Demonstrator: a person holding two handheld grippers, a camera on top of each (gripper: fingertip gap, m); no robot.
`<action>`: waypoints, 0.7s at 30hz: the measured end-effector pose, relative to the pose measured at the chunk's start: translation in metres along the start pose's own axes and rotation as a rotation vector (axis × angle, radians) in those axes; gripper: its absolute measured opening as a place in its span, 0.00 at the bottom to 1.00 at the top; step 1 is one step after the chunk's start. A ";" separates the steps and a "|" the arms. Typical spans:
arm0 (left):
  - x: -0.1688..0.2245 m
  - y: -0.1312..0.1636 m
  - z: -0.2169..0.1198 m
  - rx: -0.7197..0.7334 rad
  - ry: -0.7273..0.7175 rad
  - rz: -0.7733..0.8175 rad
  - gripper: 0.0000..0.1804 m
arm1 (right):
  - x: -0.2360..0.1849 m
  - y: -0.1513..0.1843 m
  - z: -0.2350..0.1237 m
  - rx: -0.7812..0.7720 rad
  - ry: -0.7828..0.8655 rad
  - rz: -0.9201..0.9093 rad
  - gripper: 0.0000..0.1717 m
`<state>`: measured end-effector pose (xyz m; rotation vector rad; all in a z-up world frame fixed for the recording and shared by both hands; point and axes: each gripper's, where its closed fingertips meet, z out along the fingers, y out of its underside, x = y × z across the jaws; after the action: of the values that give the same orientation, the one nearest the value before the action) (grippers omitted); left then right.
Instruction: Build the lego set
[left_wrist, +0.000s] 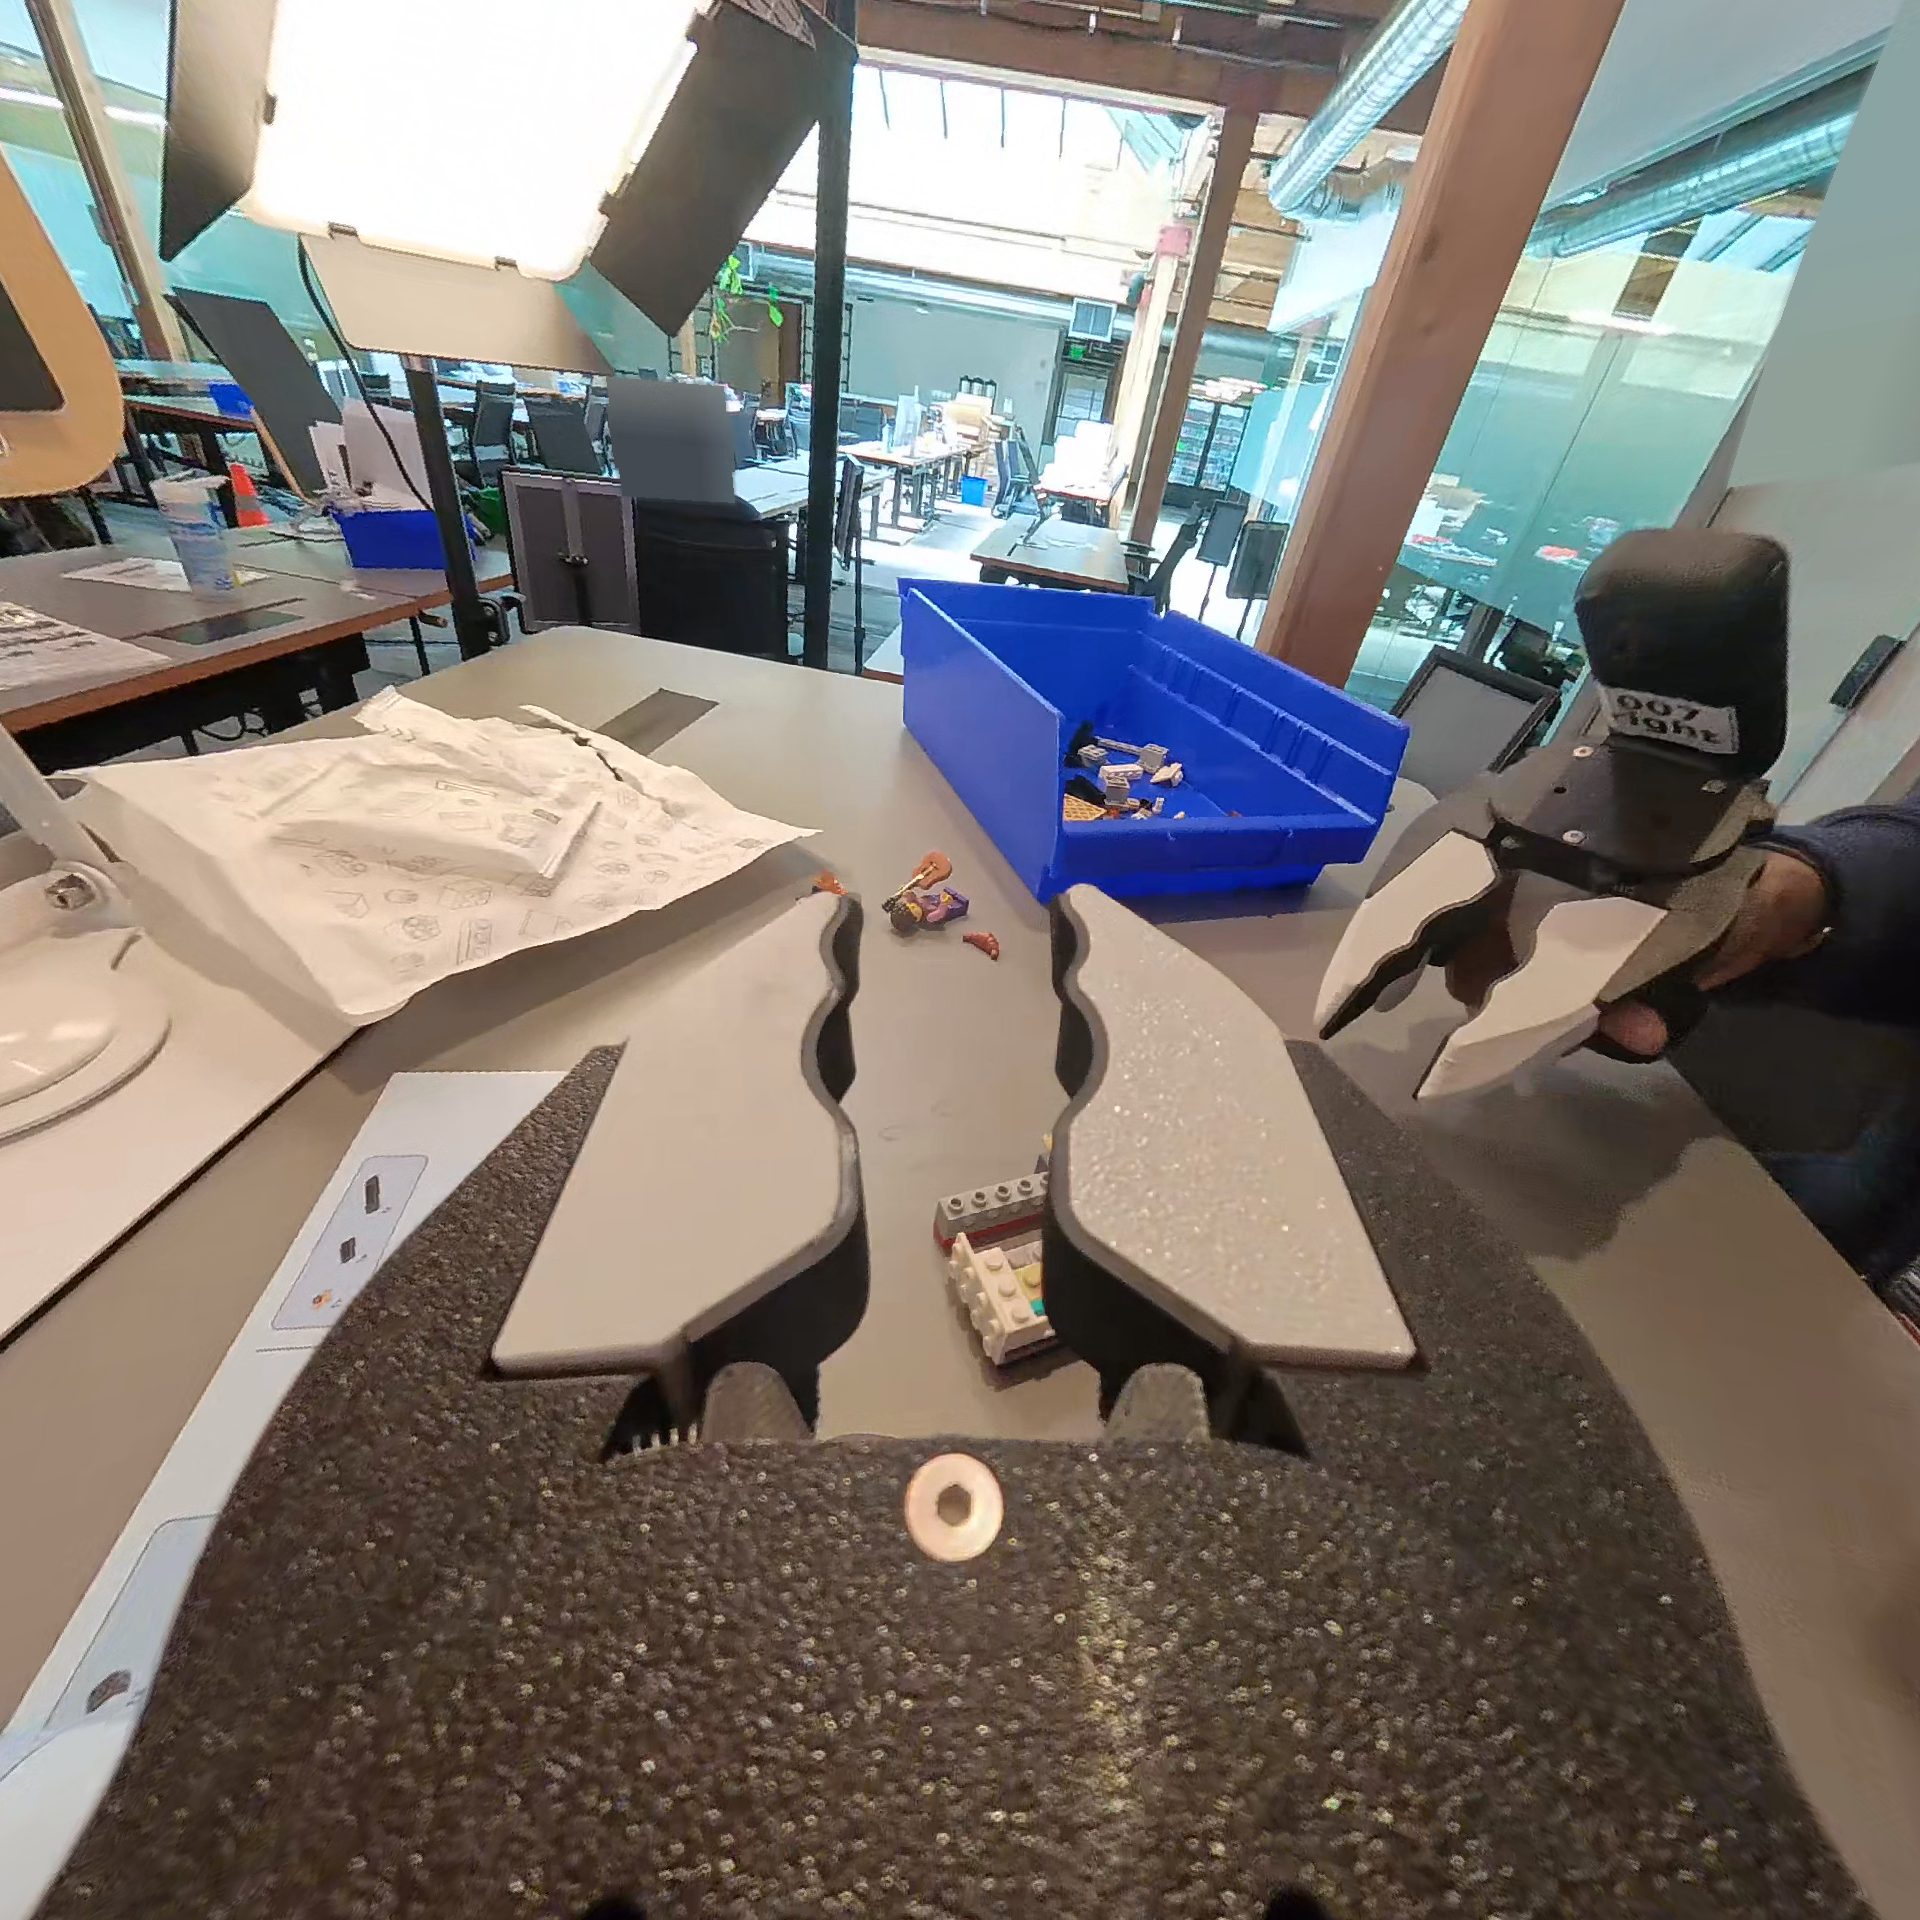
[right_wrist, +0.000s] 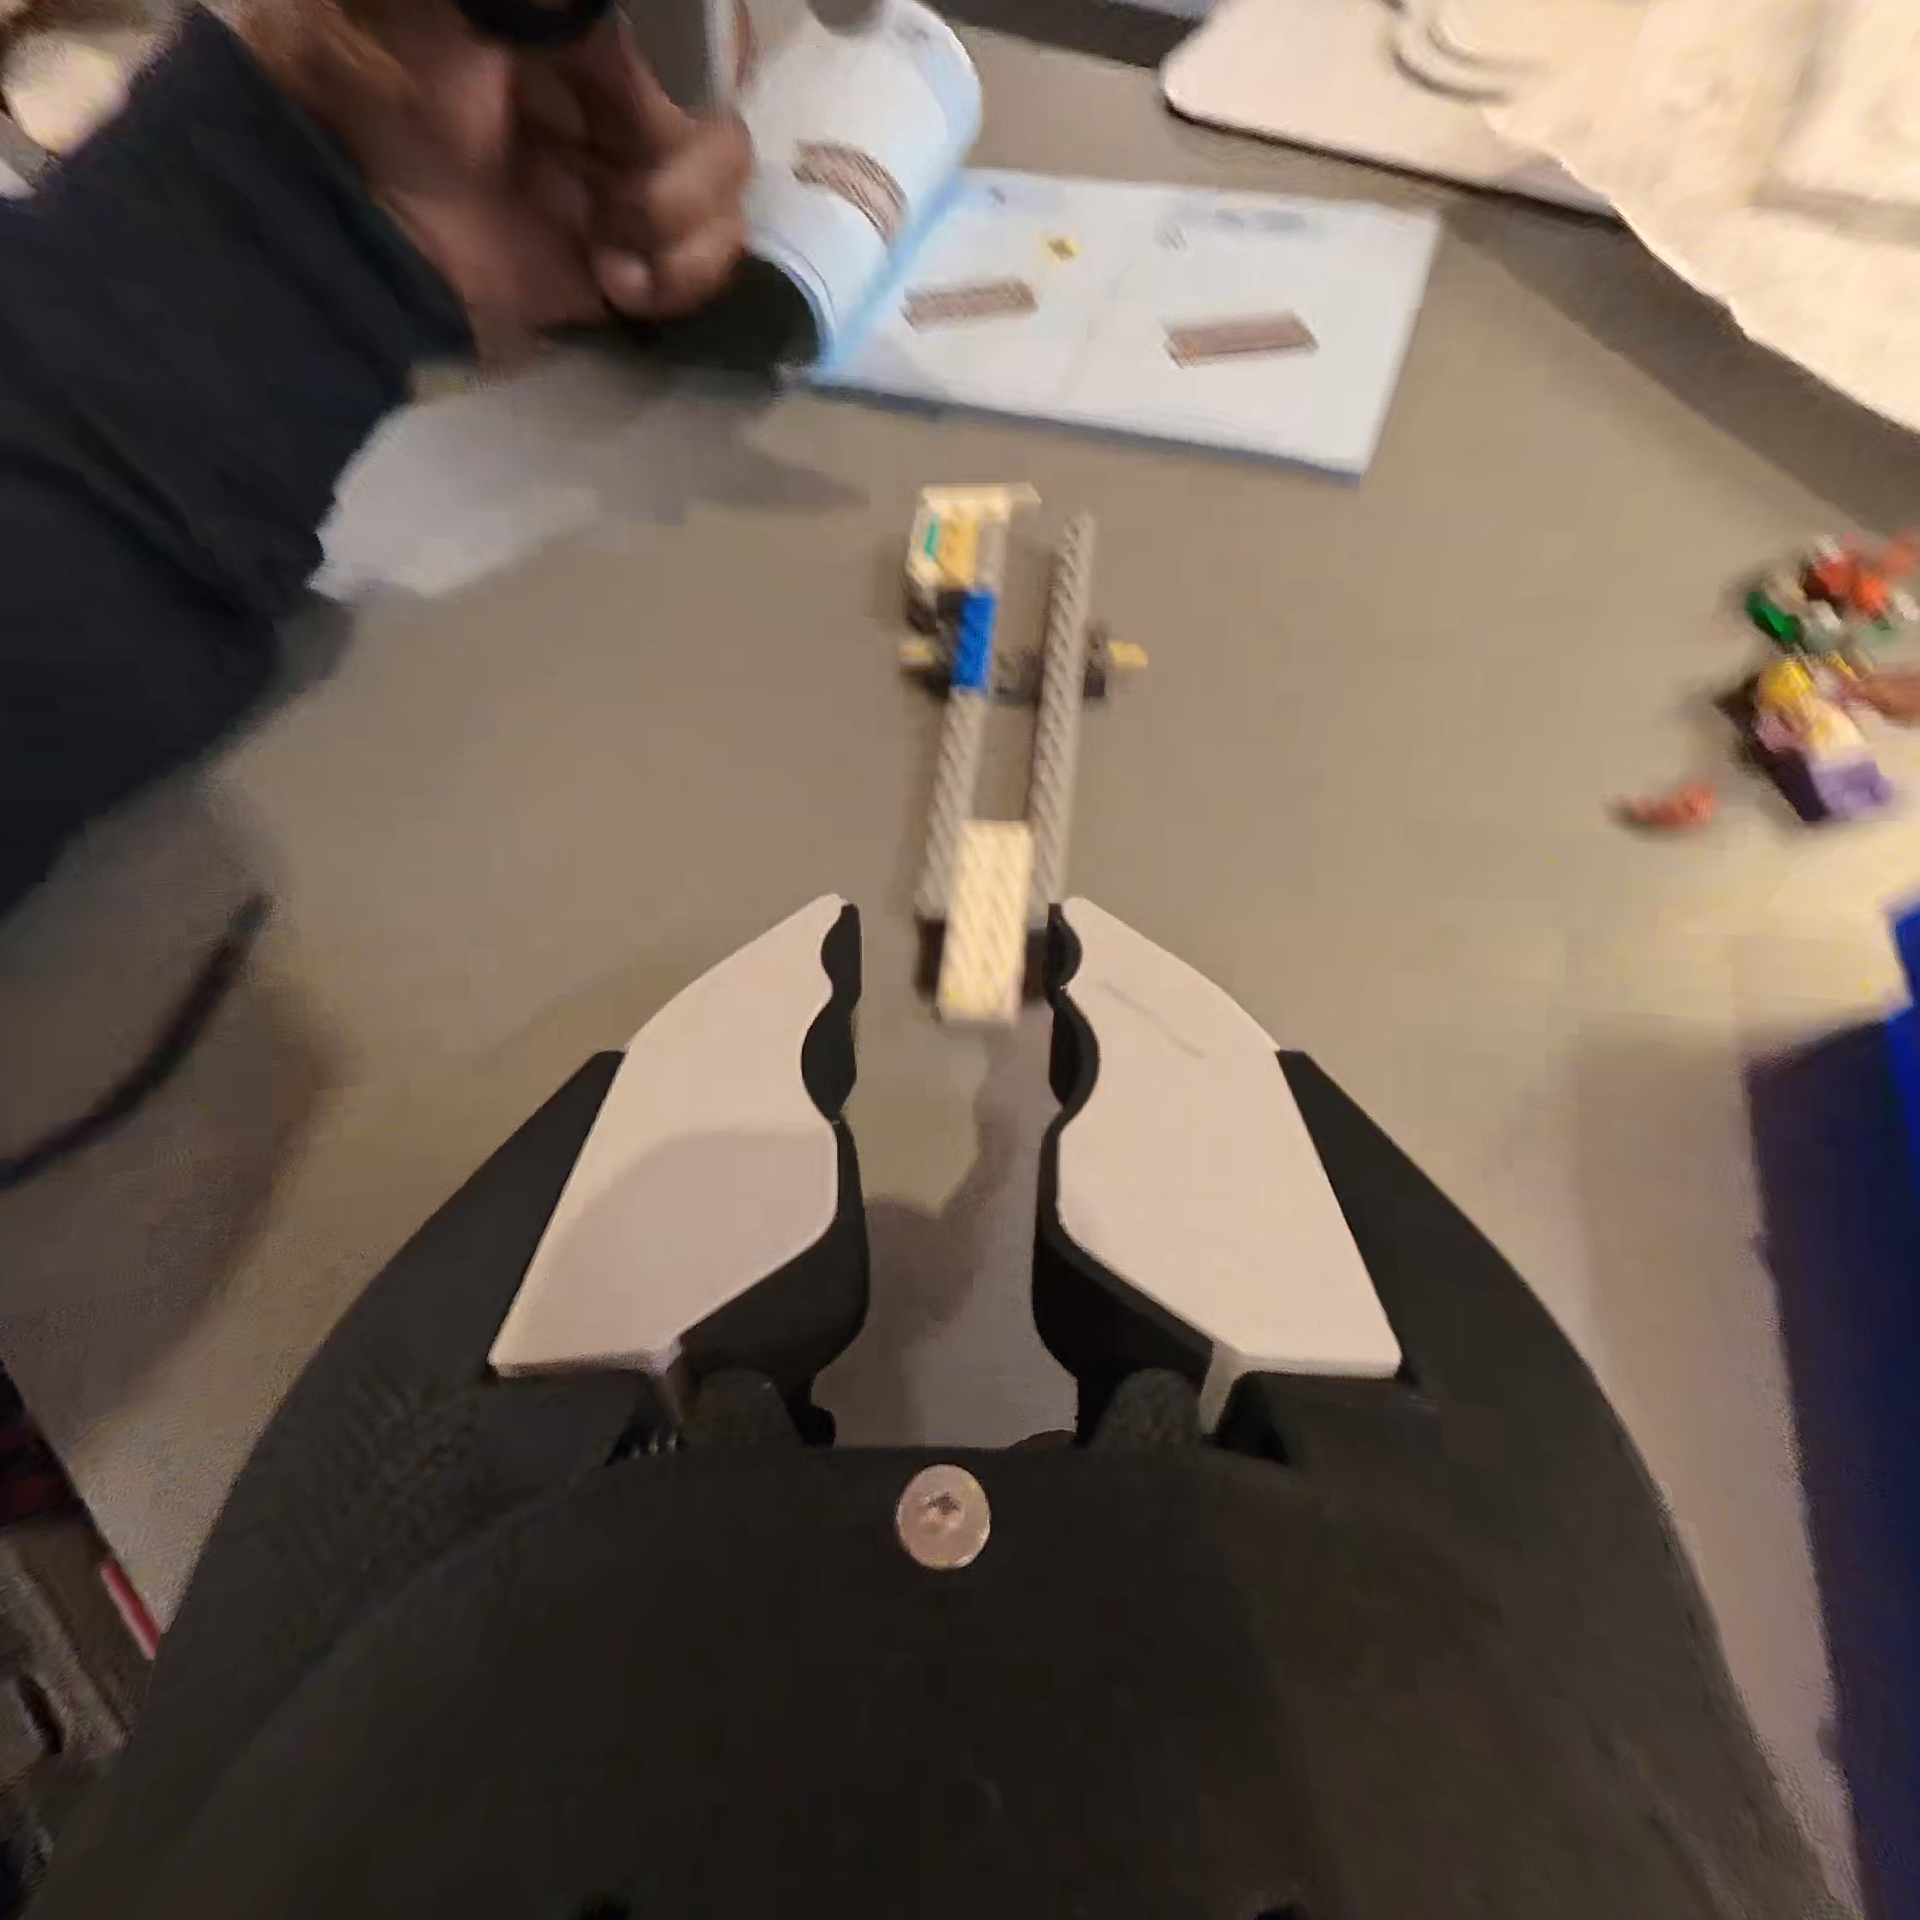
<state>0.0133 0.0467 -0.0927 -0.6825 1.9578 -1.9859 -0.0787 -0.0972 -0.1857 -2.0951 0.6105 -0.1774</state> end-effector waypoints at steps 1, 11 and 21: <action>0.001 -0.001 0.001 0.004 0.002 0.001 0.20 | 0.008 0.014 -0.010 -0.010 0.022 0.015 0.20; 0.045 -0.041 0.007 0.221 0.025 0.053 0.19 | 0.038 0.031 -0.056 -0.071 0.118 -0.101 0.23; 0.089 -0.004 0.002 0.210 0.182 -0.036 0.17 | 0.281 -0.032 -0.129 -0.456 0.186 -0.603 0.23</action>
<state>-0.0607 0.0003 -0.0764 -0.5045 1.8059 -2.3054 0.1309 -0.3156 -0.1157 -2.6818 0.1031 -0.6278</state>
